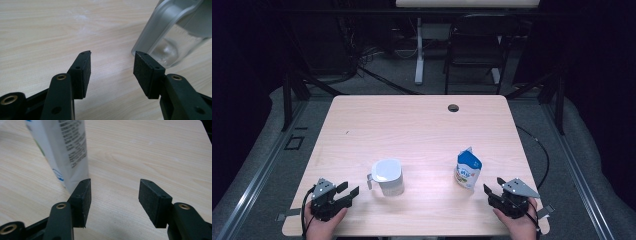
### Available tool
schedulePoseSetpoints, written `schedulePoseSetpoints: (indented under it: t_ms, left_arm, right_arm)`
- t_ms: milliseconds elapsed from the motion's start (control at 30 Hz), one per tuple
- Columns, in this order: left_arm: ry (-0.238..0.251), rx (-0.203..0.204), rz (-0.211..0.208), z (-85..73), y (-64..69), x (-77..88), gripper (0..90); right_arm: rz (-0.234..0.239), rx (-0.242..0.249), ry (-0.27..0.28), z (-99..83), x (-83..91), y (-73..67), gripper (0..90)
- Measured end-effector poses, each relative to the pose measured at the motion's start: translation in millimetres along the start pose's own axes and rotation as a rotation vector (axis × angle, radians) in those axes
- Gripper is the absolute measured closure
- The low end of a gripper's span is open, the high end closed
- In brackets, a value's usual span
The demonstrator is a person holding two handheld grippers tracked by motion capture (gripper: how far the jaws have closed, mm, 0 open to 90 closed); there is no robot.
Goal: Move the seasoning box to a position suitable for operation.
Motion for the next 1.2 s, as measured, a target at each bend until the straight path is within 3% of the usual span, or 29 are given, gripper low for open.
schedulePoseSetpoints:
  t_ms: [133,233,300,333,400,467,667,700,867,933,1200]
  left_arm:
    - [0.011,0.007,-0.032,0.9,1.3,-0.1,48.5]
    - [0.021,0.006,-0.027,2.2,3.5,-2.4,48.6]
    - [0.028,-0.005,-0.020,3.7,5.6,-3.3,48.6]
    - [0.028,-0.015,-0.019,3.9,7.2,-3.6,49.6]
    - [0.028,-0.031,-0.017,3.1,10.9,-3.2,49.7]
    - [0.037,-0.026,-0.035,2.4,14.6,0.8,50.7]
    - [0.055,-0.042,-0.051,4.0,22.8,8.7,51.0]
    - [0.048,-0.061,-0.045,4.9,25.9,8.4,51.0]
    - [0.037,-0.076,-0.036,7.2,29.1,1.6,51.2]
    - [0.011,-0.094,-0.023,10.6,31.6,-5.5,51.8]
    - [-0.032,-0.112,-0.012,22.7,39.7,-20.8,57.3]
  right_arm:
    - [-0.020,0.042,-0.013,0.8,1.1,-4.5,48.6]
    - [-0.002,0.064,-0.021,0.4,3.7,-7.3,50.5]
    - [-0.010,0.057,-0.014,-1.1,4.4,-6.8,48.7]
    - [0.002,0.022,-0.026,-1.6,5.0,-4.2,48.6]
    - [0.003,0.003,-0.024,-1.4,6.0,-3.0,48.8]
    - [0.006,-0.025,-0.014,0.3,11.9,-1.5,55.6]
    - [-0.008,-0.013,-0.010,-0.3,17.2,-2.2,57.9]
    - [-0.003,-0.019,-0.012,-0.3,17.9,-1.8,58.6]
    - [0.000,-0.017,-0.009,-0.6,19.6,-2.9,58.6]
    - [0.003,-0.008,-0.014,-0.6,20.6,-4.3,58.2]
    - [0.003,-0.013,-0.011,-1.9,22.9,-4.3,54.6]
Point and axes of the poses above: each handheld gripper's, and its own axes: x roughly backward along the jaws, z roughly out of its top, y roughly to its right, the point moved 3 cm from there along -x, roughly forward along the jaws, and after that the axes turned 13 degrees about -y, right-handed, at the moved point
